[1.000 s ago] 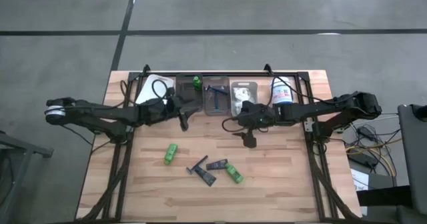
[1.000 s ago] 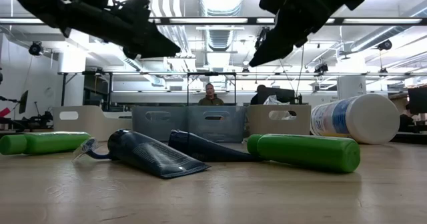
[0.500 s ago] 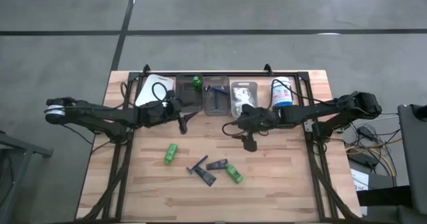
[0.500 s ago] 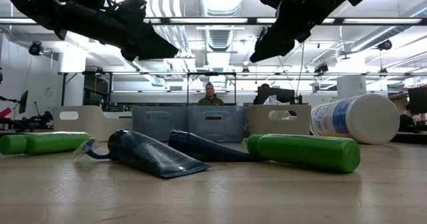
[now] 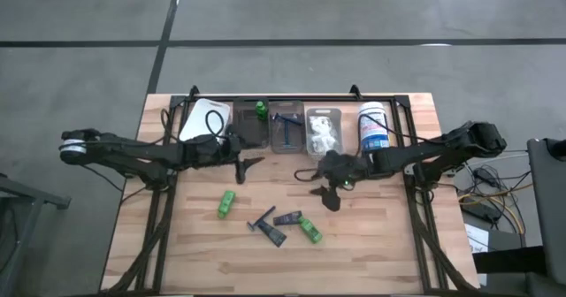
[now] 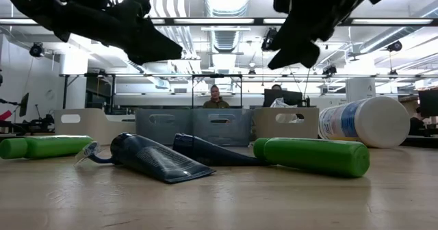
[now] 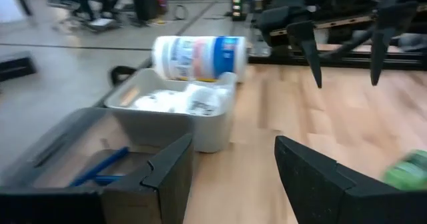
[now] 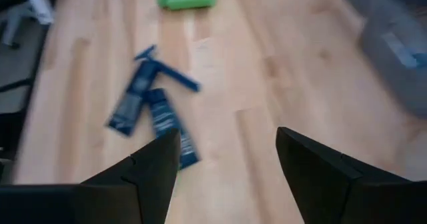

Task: Pick & Place Travel size toiletries
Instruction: Put the right shampoo into the left black bin

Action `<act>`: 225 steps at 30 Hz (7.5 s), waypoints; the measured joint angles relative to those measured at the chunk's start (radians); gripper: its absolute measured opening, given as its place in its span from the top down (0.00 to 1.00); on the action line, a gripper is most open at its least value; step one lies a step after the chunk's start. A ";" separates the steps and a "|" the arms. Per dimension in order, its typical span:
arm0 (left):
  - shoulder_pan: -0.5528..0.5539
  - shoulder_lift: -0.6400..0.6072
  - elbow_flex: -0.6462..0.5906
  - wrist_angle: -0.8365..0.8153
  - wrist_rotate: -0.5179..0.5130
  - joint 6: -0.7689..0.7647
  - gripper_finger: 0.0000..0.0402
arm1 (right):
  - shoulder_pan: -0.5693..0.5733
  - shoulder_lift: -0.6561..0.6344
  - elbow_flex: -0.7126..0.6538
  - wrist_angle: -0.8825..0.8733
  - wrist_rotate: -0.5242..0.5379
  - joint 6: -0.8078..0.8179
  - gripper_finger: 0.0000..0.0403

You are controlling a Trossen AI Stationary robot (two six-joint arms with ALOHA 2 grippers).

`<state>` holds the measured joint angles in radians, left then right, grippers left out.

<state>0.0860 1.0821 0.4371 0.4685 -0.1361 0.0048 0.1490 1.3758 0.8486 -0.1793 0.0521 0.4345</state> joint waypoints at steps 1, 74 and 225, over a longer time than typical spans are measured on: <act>-0.003 0.000 0.000 -0.002 0.019 -0.006 0.47 | 0.017 0.000 0.000 0.001 0.000 0.025 0.39; -0.408 0.000 -0.035 -0.086 0.007 -0.087 0.47 | 0.261 0.734 0.640 -0.710 -0.001 0.453 0.35; 0.359 0.416 0.788 -1.186 -0.064 0.387 0.75 | 0.027 -0.195 -0.252 0.168 0.188 -0.292 0.46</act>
<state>0.4447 1.4986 1.2248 -0.7174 -0.2005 0.3920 0.1764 1.1805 0.5969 -0.0114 0.2405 0.1424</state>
